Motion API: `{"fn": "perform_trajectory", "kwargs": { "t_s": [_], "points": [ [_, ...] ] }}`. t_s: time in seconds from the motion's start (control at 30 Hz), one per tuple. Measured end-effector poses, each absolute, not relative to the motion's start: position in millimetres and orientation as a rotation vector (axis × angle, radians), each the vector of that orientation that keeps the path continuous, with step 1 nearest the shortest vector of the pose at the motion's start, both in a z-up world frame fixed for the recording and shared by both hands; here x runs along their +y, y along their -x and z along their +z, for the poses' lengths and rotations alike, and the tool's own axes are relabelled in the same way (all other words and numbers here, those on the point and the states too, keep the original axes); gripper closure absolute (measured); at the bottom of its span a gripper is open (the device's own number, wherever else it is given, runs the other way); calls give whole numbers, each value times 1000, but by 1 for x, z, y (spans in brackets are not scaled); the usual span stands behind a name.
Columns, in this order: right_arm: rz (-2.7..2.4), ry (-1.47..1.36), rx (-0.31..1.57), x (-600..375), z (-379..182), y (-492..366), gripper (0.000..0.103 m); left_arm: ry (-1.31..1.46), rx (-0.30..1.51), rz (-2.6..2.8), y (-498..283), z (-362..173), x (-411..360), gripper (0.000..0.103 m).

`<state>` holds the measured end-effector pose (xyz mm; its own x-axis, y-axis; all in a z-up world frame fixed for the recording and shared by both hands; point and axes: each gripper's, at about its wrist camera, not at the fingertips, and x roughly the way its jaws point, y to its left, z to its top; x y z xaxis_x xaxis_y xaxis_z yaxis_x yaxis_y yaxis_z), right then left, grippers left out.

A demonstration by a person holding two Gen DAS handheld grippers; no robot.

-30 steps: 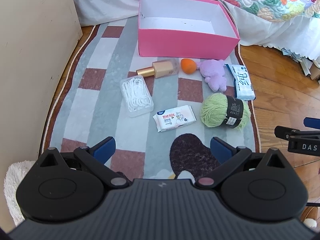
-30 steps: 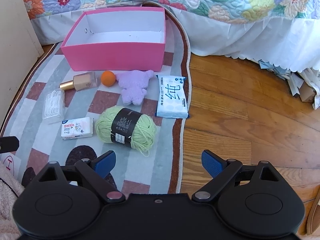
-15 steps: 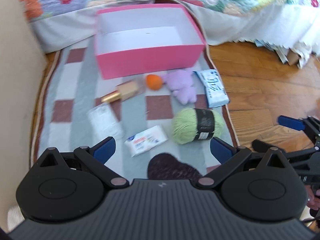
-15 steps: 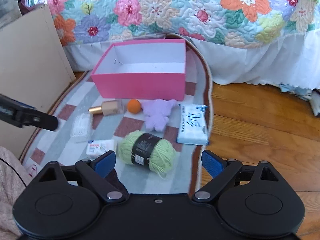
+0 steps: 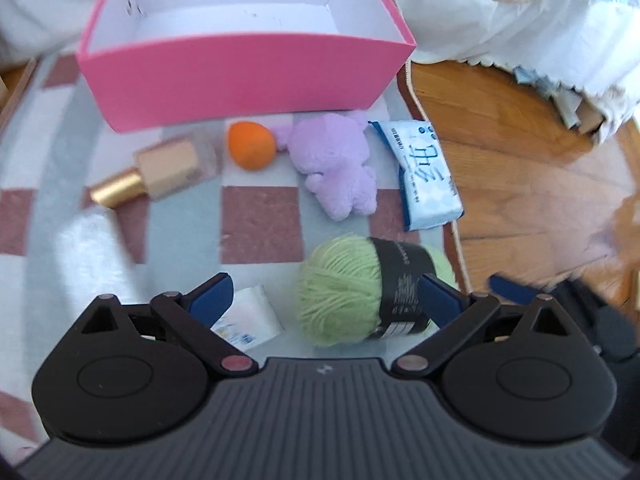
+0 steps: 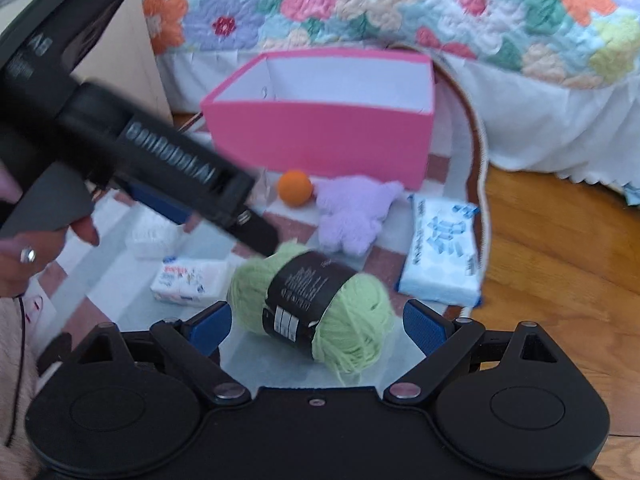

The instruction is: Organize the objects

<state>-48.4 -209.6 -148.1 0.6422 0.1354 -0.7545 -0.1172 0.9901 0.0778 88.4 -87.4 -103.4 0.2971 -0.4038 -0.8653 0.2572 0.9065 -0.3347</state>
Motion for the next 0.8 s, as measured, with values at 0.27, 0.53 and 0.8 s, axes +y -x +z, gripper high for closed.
{"fn": "perform_trajectory", "kwargs": {
  "t_s": [0.27, 0.53, 0.8],
  "points": [
    [94, -72, 881, -217, -177, 42, 8, 311, 1192, -539, -89, -136, -78, 22],
    [116, -137, 862, -210, -182, 37, 20, 323, 1155, -595, -80, -139, -80, 44],
    [127, -89, 799, -206, -152, 42, 27, 306, 1087, -619, -68, -109, -75, 45]
  ]
}}
